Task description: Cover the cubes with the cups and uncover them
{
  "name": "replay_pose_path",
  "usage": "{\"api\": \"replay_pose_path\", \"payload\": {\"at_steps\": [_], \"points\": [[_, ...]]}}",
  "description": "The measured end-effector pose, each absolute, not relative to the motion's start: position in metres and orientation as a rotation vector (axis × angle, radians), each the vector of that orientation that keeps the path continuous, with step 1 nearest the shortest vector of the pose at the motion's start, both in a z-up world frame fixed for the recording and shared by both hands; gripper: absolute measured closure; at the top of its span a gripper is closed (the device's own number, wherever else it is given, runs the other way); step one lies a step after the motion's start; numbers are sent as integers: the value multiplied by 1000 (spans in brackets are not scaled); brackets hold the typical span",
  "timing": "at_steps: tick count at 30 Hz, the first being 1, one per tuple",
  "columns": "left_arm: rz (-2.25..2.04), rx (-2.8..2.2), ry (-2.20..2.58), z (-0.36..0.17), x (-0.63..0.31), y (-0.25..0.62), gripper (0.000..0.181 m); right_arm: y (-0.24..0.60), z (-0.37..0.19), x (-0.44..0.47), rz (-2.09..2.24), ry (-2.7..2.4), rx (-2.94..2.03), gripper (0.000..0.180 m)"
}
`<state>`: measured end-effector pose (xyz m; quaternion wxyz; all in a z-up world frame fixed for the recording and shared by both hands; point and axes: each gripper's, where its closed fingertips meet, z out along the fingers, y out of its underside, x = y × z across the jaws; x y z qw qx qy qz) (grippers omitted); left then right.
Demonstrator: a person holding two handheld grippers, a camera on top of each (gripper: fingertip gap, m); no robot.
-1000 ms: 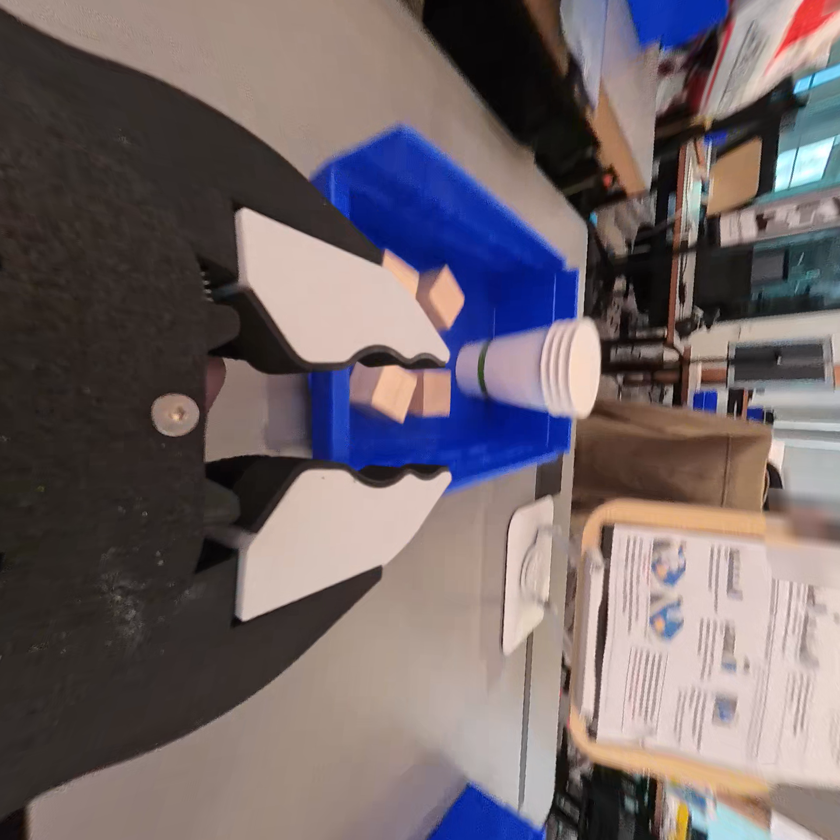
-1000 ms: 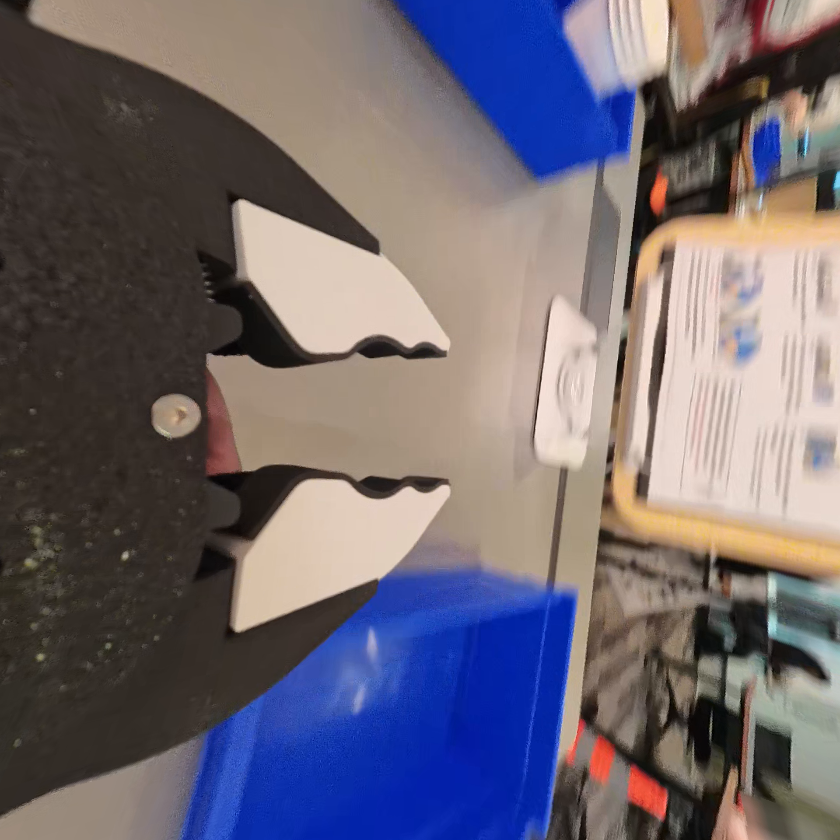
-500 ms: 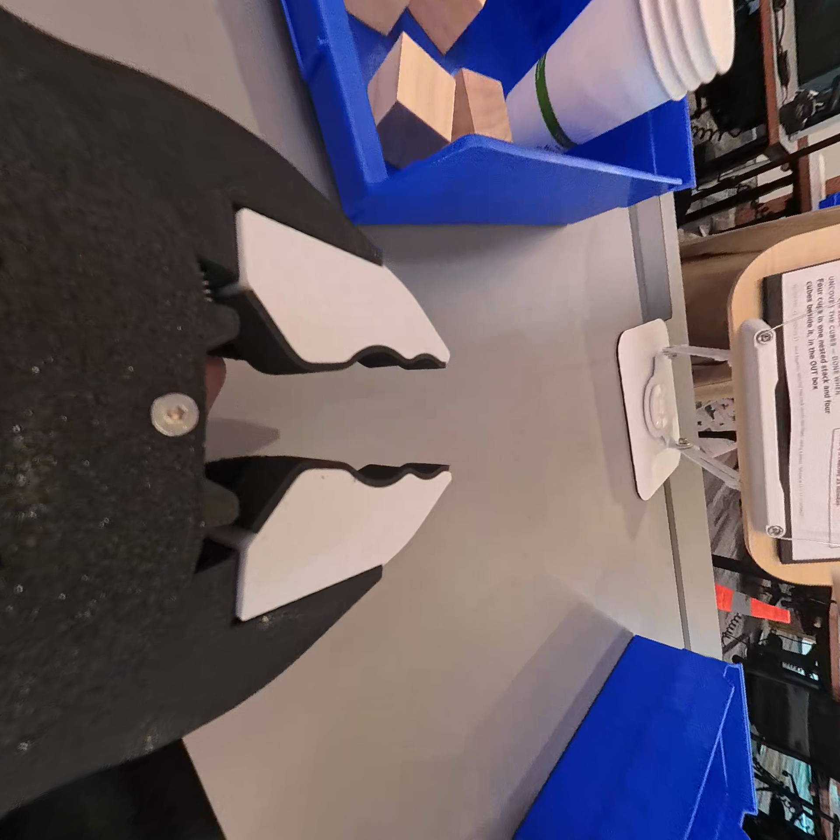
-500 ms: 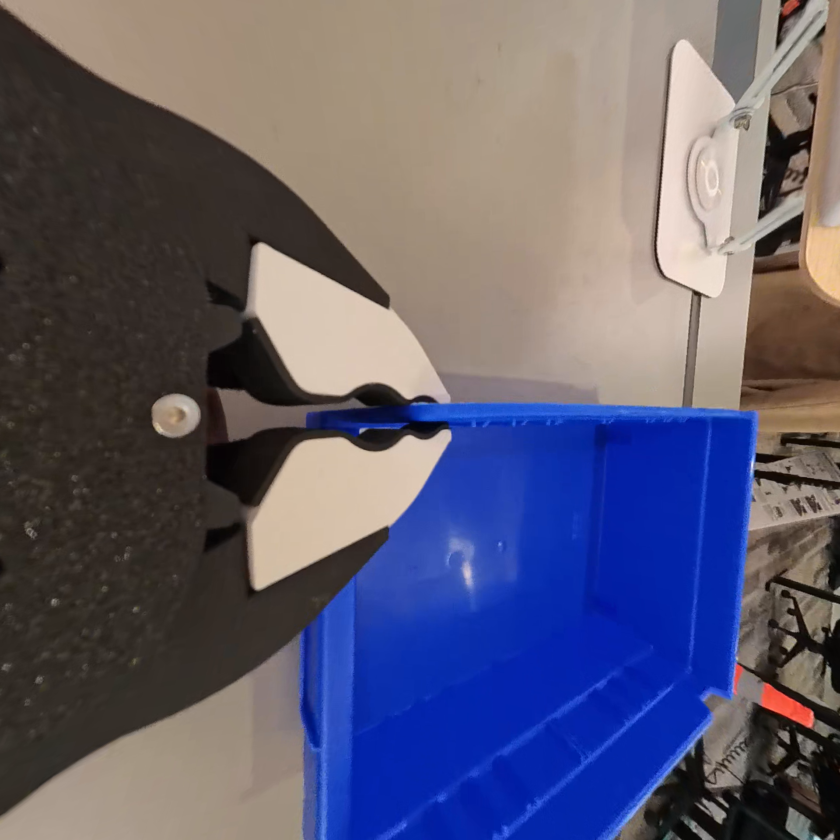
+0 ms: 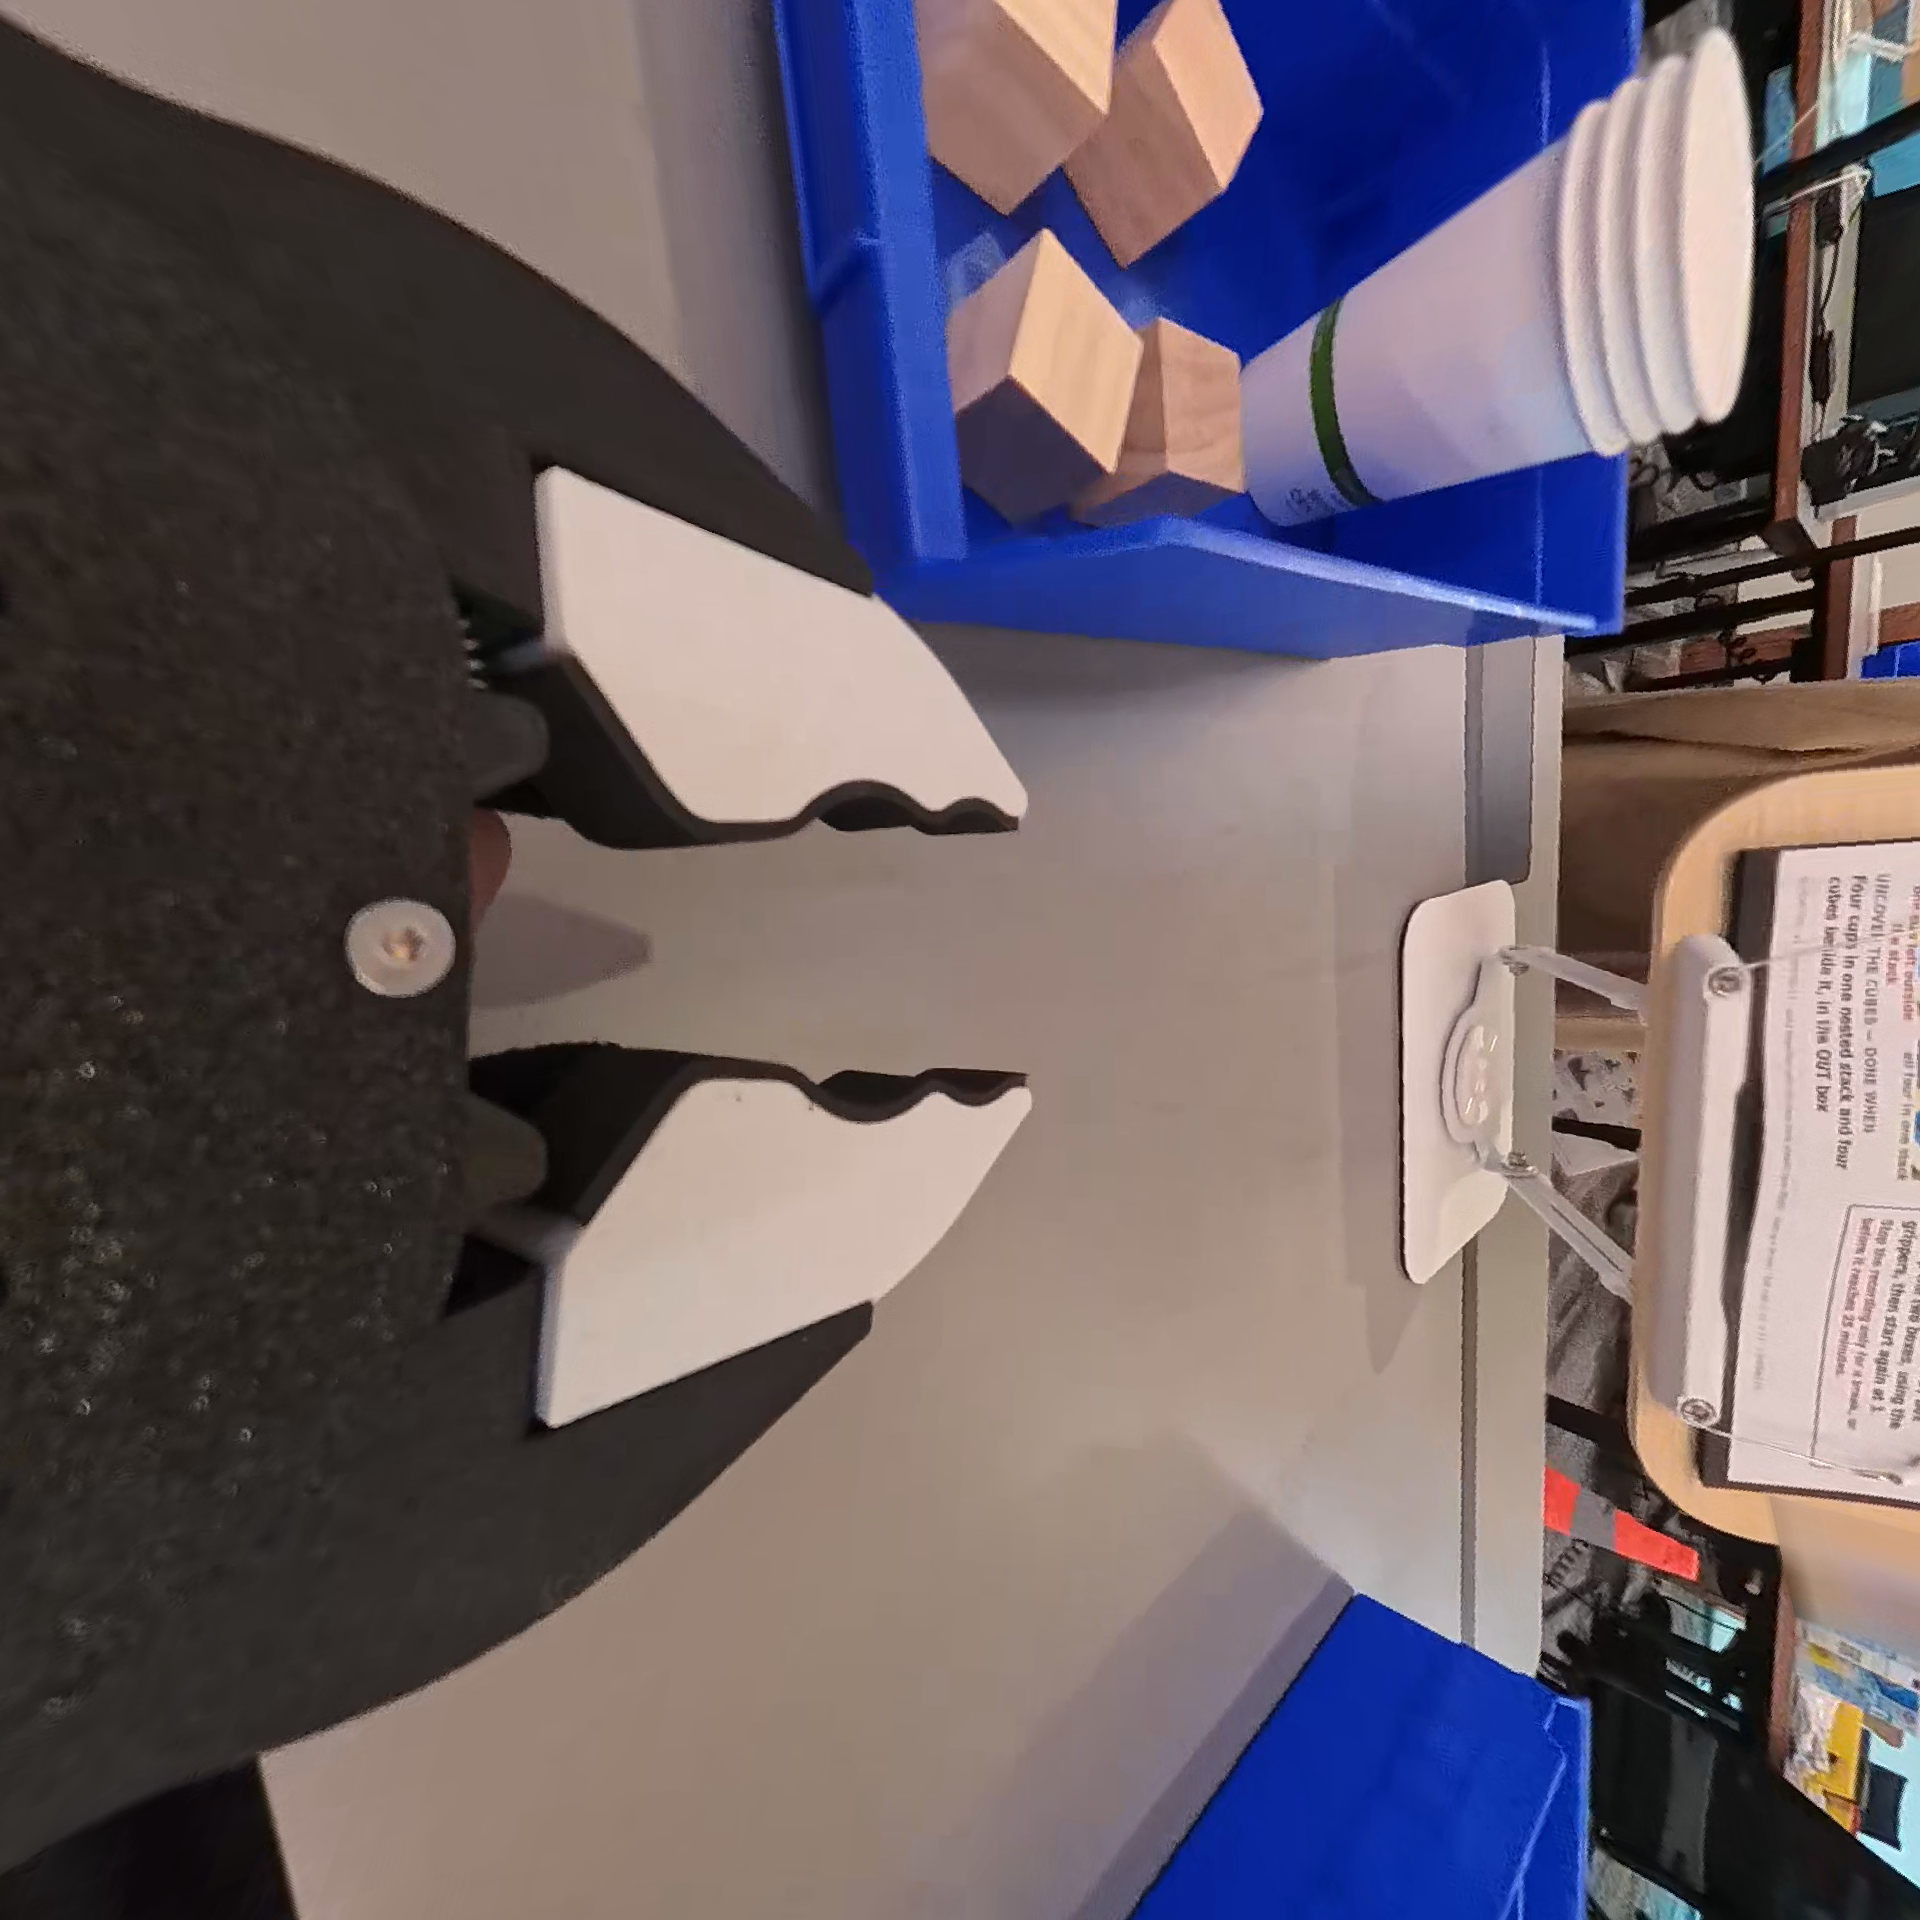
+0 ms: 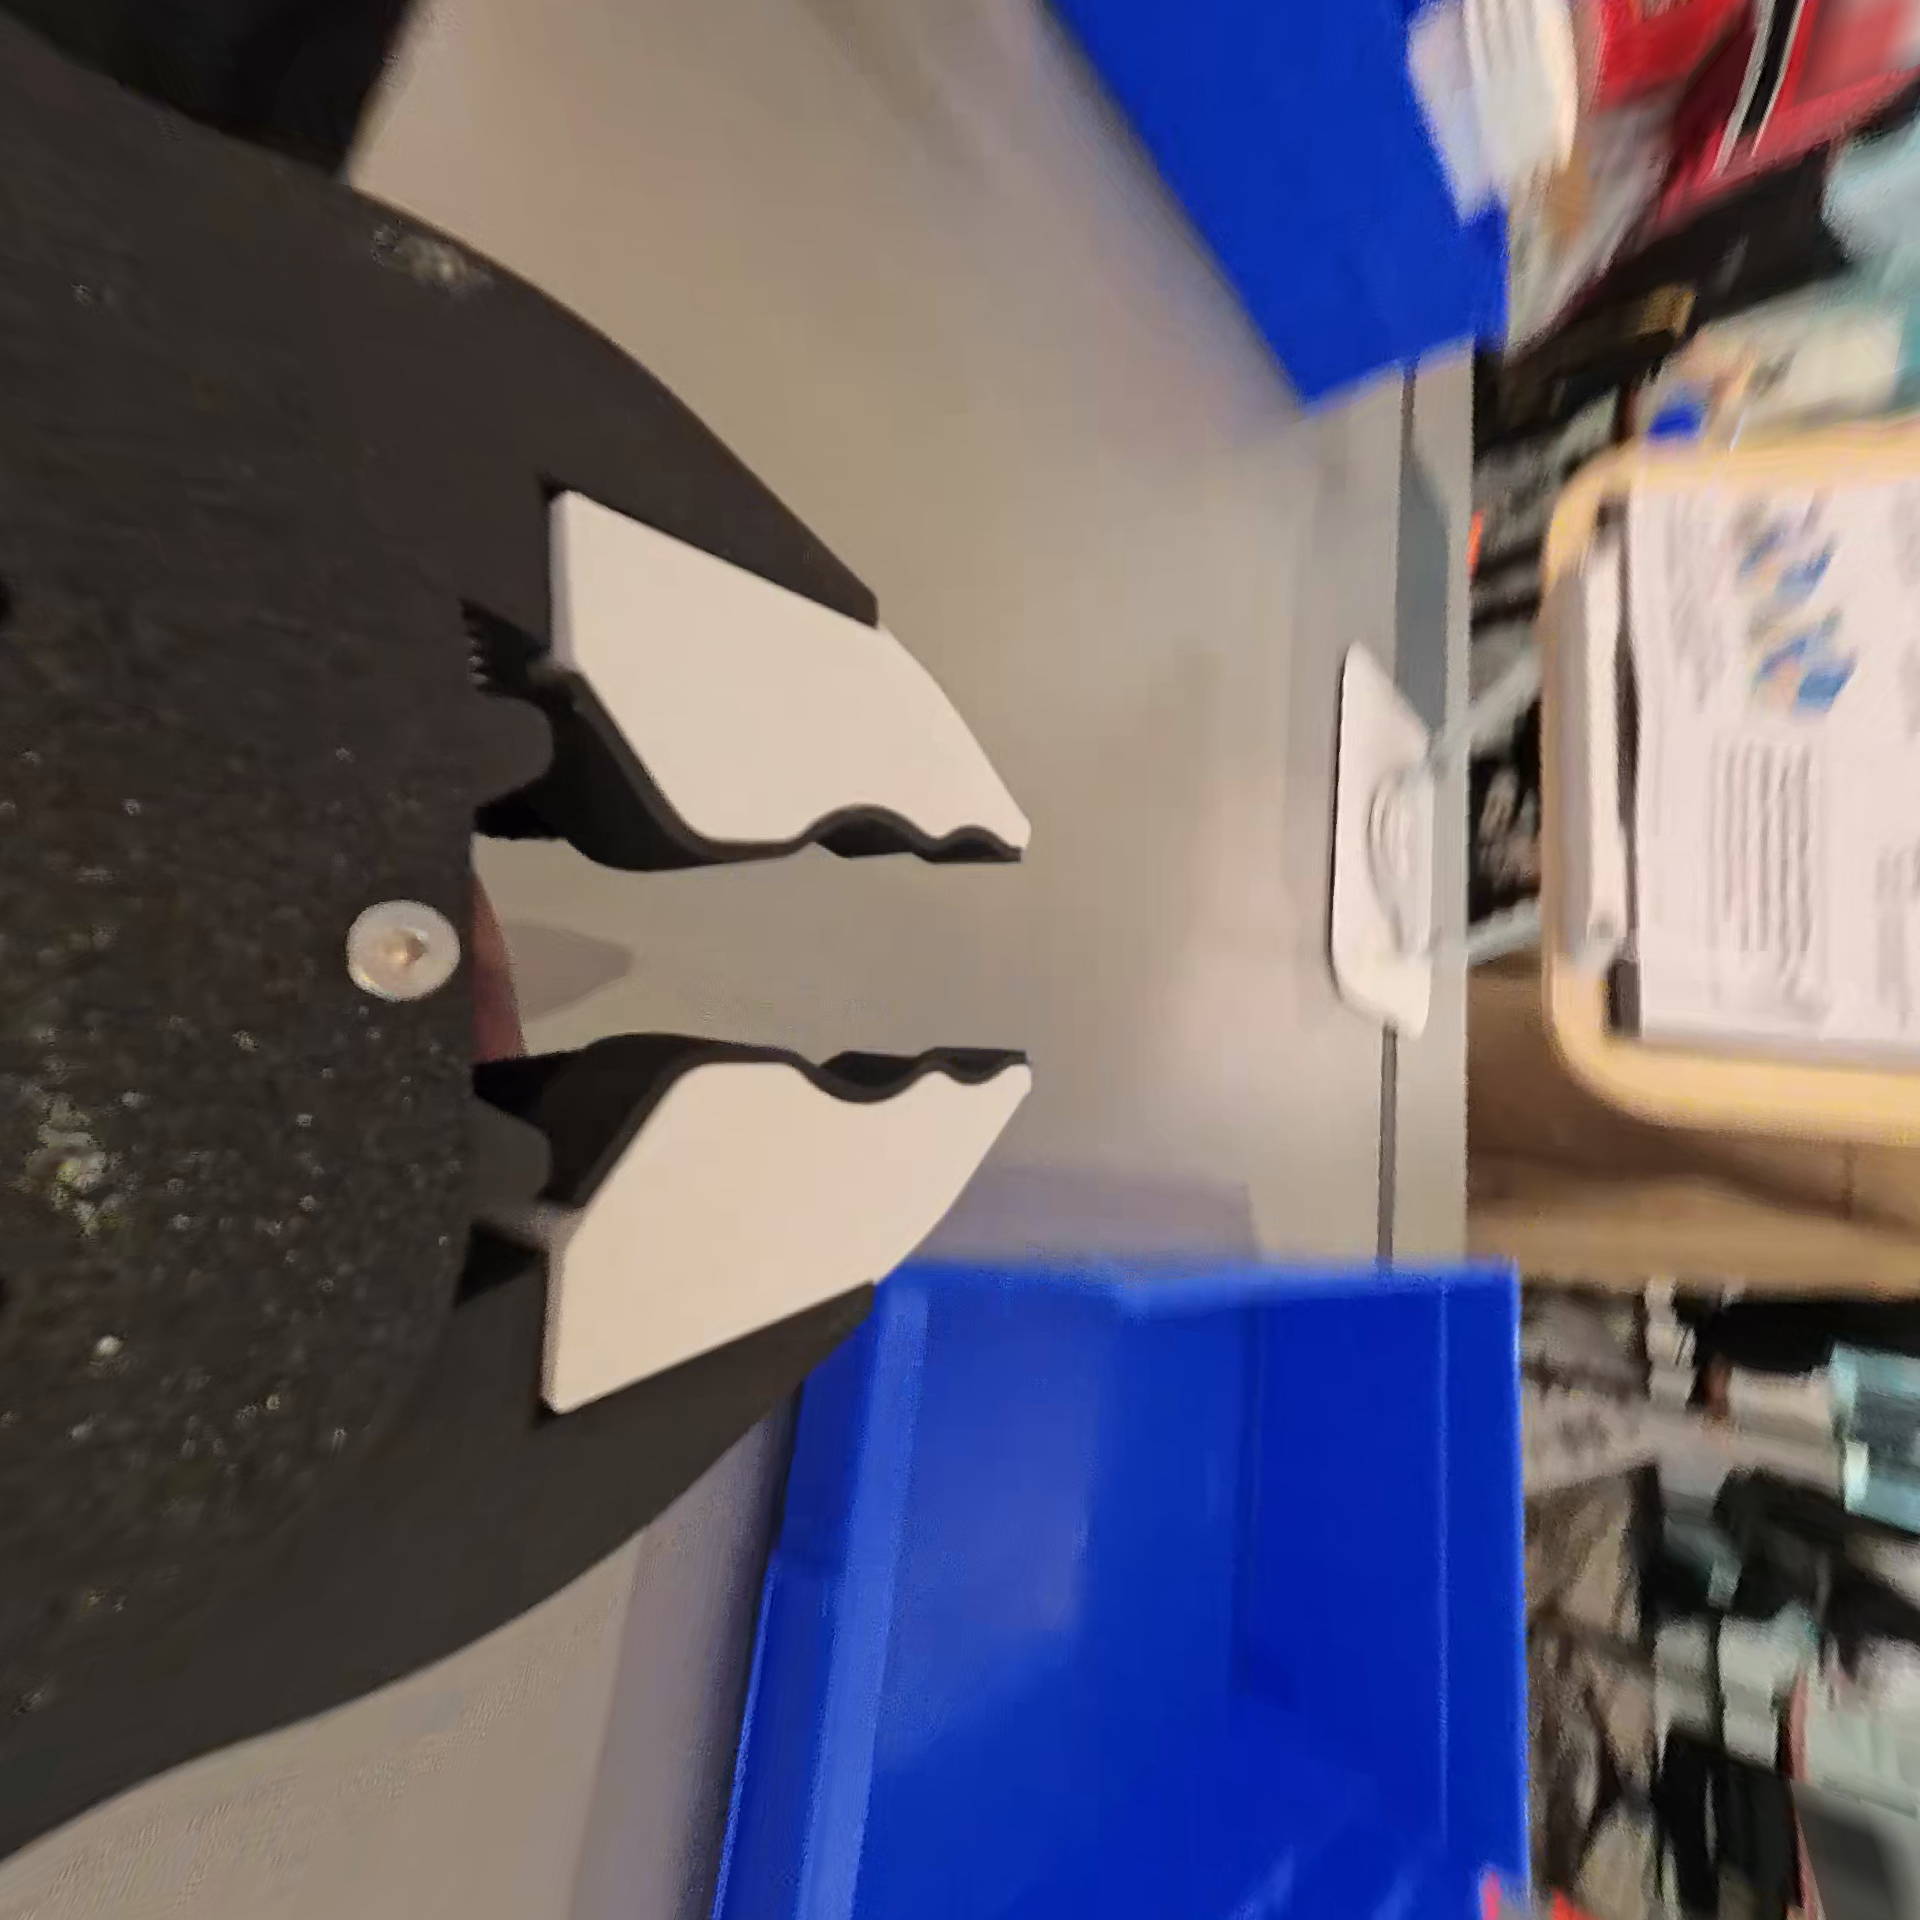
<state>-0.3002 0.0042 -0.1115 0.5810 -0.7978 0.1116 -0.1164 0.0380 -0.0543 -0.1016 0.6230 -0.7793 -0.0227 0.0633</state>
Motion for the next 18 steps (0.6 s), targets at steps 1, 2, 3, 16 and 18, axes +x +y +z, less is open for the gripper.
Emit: {"api": "replay_pose_path", "payload": {"at_steps": [1,2,3,16,18], "points": [[-272,-1864,261,-116,-302,1,136,-60,-104,24,197,-84,-1769,145],[-266,-1869,262,-121,-305,-1,136,-63,-110,14,224,-99,-1761,144],[-268,-1870,269,-125,-306,-4,135,-66,-115,6,252,-113,-1769,140],[-301,-1797,278,-107,-313,-41,134,-88,-110,-13,255,-188,-1755,130],[-303,-1805,293,-111,-309,-42,134,-86,-115,-14,249,-197,-1770,130]]}}
